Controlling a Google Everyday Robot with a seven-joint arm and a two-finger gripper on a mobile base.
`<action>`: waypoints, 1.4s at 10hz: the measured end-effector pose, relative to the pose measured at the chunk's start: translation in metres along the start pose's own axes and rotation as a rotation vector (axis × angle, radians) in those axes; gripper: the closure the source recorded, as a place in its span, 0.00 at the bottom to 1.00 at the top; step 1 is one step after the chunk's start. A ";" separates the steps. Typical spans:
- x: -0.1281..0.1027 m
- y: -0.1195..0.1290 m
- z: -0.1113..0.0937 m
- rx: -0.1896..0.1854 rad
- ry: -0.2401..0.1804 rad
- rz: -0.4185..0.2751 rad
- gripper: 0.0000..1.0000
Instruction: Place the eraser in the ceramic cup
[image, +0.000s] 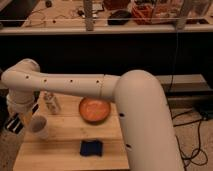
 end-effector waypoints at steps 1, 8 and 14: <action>0.000 0.000 0.000 0.000 -0.001 0.000 0.87; -0.001 -0.002 -0.002 -0.001 -0.009 0.004 0.87; 0.000 -0.002 -0.003 -0.003 -0.014 0.010 0.87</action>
